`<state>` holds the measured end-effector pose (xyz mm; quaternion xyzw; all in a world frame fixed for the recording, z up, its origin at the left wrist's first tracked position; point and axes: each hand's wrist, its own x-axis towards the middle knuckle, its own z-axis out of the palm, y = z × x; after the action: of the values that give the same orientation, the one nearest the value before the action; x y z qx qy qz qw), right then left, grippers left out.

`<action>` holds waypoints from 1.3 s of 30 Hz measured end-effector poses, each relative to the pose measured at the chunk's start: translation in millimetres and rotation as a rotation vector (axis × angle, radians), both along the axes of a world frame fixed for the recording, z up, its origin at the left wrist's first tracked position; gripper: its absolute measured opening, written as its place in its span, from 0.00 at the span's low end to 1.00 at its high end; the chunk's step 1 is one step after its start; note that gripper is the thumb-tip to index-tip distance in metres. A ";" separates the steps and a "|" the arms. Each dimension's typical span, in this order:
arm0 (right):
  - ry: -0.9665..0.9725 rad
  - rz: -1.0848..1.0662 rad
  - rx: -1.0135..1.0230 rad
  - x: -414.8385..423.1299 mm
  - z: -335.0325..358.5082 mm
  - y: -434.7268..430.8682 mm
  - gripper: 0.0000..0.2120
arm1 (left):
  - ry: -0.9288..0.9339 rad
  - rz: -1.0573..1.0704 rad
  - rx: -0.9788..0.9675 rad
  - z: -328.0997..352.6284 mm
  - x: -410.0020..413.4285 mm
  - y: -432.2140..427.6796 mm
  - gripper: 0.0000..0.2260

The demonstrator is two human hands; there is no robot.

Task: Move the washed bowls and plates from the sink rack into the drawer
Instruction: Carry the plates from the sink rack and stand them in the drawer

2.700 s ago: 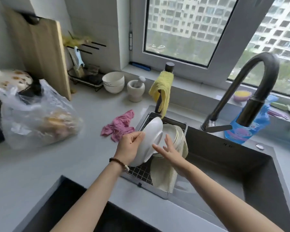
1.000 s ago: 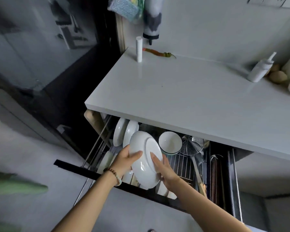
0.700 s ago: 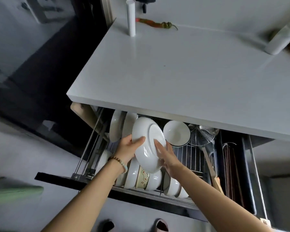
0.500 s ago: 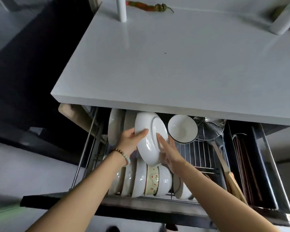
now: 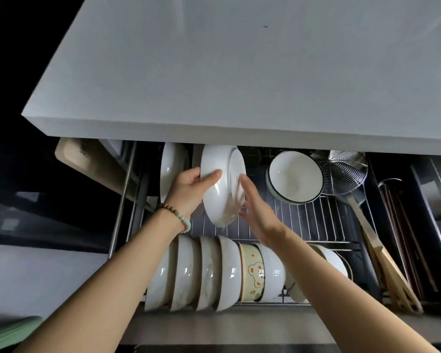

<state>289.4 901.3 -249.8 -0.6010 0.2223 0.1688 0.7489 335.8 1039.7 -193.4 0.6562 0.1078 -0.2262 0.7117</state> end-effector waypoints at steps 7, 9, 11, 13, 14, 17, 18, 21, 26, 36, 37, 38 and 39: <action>-0.046 0.072 -0.066 1.1 -4.6 5.3 0.41 | -0.026 0.048 0.006 -13.9 -0.2 2.9 0.05; -0.034 0.080 -0.083 3.9 -4.4 7.5 0.38 | -0.047 0.038 0.014 -14.9 1.3 2.4 0.06; -0.019 0.094 -0.093 9.7 -5.1 7.1 0.34 | -0.077 0.028 0.006 -12.9 2.2 1.9 0.10; -0.022 0.090 -0.107 16.5 -4.2 4.7 0.22 | -0.103 0.022 -0.011 -11.0 2.4 1.2 0.16; -0.023 0.091 -0.089 19.4 -3.0 3.6 0.15 | -0.115 0.025 -0.015 -9.4 1.8 0.9 0.20; -0.021 0.080 -0.055 22.8 2.6 5.4 0.13 | -0.148 0.031 -0.011 -6.5 0.5 2.0 0.27; -0.014 0.080 -0.054 23.2 2.0 7.3 0.14 | -0.156 0.027 -0.009 -6.8 0.3 2.6 0.25; -0.021 0.062 -0.009 25.0 -2.0 10.1 0.14 | -0.160 0.018 0.002 -9.0 -0.9 2.6 0.08; -0.039 0.094 -0.019 26.4 -3.0 14.3 0.15 | -0.175 -0.039 0.033 -11.7 -4.7 2.9 0.04; -0.101 0.137 -0.019 11.3 -6.7 11.0 0.36 | -0.123 -0.151 0.017 -17.5 -21.0 3.6 0.08; -0.108 0.145 -0.019 10.1 -5.8 10.4 0.38 | -0.127 -0.171 0.008 -16.3 -21.7 4.6 0.08; -0.123 0.146 -0.020 9.8 -6.9 8.8 0.36 | -0.130 -0.193 -0.005 -15.0 -22.3 5.6 0.09; -0.142 0.150 -0.014 9.5 -6.4 7.4 0.33 | -0.132 -0.210 -0.022 -13.1 -22.9 6.1 0.09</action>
<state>298.9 908.6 -256.2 -0.6317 0.1242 0.1795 0.7438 312.9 1045.8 -206.5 0.6694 -0.0110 -0.2571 0.6970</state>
